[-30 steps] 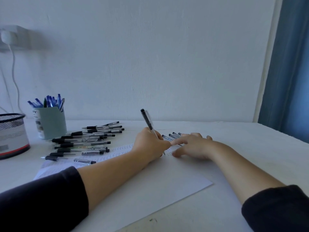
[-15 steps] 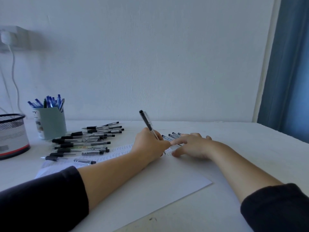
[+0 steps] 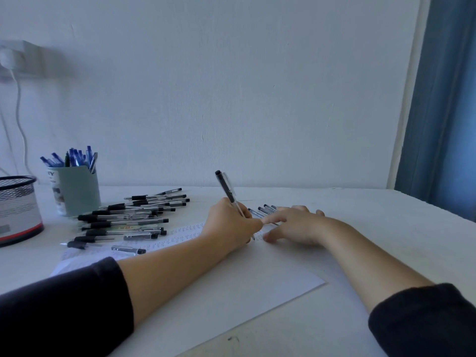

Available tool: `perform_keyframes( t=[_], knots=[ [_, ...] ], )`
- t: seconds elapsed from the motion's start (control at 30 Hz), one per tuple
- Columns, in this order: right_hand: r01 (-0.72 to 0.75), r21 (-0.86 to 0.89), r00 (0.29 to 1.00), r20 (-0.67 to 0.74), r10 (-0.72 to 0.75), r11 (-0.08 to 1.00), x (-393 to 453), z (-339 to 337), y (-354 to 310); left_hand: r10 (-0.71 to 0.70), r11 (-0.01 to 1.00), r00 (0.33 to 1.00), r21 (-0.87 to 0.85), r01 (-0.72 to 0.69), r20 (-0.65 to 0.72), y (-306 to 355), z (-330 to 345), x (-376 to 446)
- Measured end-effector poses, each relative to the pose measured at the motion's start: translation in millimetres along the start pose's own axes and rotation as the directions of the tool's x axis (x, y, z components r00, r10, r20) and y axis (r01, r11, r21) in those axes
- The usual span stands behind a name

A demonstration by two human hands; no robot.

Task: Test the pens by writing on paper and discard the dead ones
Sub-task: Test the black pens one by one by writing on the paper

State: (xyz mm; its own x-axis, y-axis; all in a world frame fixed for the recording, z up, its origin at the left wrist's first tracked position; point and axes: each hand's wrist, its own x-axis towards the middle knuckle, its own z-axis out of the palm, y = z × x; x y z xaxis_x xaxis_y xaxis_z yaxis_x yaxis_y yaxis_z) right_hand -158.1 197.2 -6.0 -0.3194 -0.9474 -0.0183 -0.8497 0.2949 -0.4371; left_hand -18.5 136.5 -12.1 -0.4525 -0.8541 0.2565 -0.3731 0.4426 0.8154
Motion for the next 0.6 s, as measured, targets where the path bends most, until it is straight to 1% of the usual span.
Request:
perform_keyframes(
  t=[0.23, 0.43, 0.6],
  knots=[
    [0.004, -0.011, 1.0, 0.009, -0.004, 1.0, 4.2, 1.2, 2.9, 0.005, 1.0, 1.0, 0.019, -0.005, -0.007, -0.3, -0.4, 0.7],
    [0.006, -0.004, 1.0, 0.003, -0.006, 1.0, 6.8, 1.8, 4.9, 0.019, 1.0, 1.0, -0.003, -0.019, 0.013, 1.2, 0.2, -1.2],
    [-0.007, -0.012, 1.0, 0.009, 0.007, 1.0, 9.6, 4.0, 6.3, 0.021, 0.999, 1.0, 0.038, -0.022, 0.007, 1.3, 0.1, 0.0]
  ],
)
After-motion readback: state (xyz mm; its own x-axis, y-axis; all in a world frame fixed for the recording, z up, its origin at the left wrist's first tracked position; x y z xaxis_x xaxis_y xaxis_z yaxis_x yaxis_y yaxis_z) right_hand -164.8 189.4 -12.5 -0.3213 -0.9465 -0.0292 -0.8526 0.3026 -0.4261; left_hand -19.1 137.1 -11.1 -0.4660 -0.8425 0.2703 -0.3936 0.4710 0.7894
